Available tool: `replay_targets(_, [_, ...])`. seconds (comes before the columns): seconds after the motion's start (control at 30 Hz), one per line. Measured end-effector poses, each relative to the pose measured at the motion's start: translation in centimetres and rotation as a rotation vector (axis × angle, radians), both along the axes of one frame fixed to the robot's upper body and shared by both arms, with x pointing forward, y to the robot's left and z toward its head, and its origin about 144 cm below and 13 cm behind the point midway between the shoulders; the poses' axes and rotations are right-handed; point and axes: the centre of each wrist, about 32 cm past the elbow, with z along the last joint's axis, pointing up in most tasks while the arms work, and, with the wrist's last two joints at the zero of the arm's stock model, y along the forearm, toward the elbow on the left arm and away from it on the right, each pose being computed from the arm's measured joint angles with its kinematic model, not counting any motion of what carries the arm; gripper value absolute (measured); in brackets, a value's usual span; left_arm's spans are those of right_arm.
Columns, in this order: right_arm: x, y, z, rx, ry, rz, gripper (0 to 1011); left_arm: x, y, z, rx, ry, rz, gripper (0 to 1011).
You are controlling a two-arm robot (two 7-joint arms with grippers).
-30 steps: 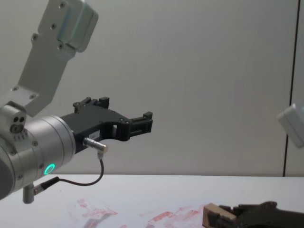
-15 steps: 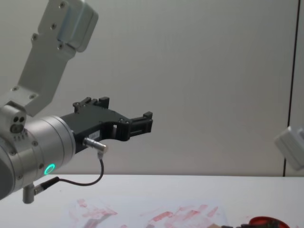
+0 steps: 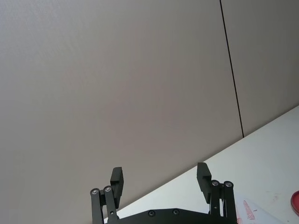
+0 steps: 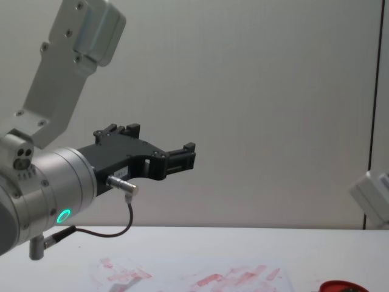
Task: Use the one hand to pick up the stamp and affix it onto the A4 paper.
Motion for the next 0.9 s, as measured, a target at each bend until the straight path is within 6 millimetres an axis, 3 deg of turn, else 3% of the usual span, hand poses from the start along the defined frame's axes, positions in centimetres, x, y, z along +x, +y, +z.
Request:
replay_targets(0.47, [0.0, -0.3, 0.4, 0.038, -0.011, -0.020, 218, 0.0, 0.0, 0.0, 0.000, 0.000, 0.000, 1002])
replay_targets(0.9, [0.8, -1.1, 3.4, 0.157, -0.147, -0.093, 217, 0.0, 0.0, 0.0, 0.000, 0.000, 0.000, 1003])
